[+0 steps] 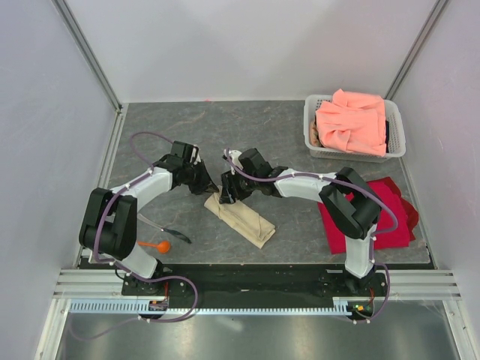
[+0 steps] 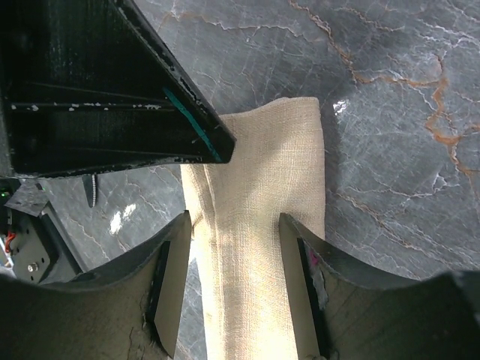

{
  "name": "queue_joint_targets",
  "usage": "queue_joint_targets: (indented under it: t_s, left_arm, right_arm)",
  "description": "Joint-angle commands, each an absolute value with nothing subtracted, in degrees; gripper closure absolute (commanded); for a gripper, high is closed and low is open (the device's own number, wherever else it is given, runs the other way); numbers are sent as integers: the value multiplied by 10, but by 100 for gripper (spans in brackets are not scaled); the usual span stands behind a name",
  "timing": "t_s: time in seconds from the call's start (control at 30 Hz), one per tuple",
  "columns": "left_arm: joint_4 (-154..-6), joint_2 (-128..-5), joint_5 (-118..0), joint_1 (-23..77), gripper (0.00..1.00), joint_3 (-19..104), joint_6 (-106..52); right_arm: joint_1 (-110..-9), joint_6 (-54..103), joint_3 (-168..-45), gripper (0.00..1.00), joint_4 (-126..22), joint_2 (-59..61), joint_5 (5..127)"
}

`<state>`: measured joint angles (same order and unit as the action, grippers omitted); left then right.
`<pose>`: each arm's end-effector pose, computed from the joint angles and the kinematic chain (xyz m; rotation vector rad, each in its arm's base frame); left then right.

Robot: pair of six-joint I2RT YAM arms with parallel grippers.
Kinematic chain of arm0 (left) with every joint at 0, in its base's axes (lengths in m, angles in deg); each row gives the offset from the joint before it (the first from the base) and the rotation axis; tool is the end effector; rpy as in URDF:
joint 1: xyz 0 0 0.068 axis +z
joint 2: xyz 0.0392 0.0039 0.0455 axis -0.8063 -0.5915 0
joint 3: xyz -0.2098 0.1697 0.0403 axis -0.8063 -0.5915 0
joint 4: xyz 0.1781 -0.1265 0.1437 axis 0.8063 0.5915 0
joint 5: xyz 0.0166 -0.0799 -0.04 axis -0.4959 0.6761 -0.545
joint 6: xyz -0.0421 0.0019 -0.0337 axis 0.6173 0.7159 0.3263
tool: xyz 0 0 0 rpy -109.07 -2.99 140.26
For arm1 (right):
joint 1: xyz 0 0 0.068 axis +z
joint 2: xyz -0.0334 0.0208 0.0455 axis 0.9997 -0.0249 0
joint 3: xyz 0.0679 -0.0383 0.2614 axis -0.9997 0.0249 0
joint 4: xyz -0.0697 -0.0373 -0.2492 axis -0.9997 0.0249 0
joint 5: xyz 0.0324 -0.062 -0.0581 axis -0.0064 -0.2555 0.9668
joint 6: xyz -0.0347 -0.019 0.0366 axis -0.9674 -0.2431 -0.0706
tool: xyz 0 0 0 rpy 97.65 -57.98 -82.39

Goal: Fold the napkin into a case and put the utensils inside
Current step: Pick up the top corner of the smaller rectangle folded napkin from the center of the board.

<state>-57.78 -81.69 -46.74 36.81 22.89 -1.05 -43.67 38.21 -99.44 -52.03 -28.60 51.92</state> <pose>0.2924 -0.1019 0.1835 -0.3407 2.6790 -0.7837 0.2844 0.3021 0.1699 -0.7229 2.3596 0.9909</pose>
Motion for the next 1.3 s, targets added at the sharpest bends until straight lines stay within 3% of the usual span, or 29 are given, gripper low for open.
queue_joint_targets:
  t_s: [0.0,0.17,0.3,0.37,0.77,1.27]
  left_arm:
    - [-622,-802,-418,376,95,214,21]
    - [-659,-778,-391,385,98,186,57]
    - [-669,-768,-381,390,98,176,73]
    - [-677,-767,-375,391,98,170,84]
    - [-728,-777,-335,404,98,145,125]
    - [-731,-766,-333,412,98,143,144]
  right_arm:
    - [-431,362,-1017,42,-538,-280,537]
    - [-423,369,-1009,43,-563,-272,563]
    - [-422,379,-1006,55,-579,-271,564]
    - [-418,384,-1005,56,-584,-270,559]
    - [-412,401,-982,48,-612,-255,561]
    - [-398,402,-975,45,-617,-240,574]
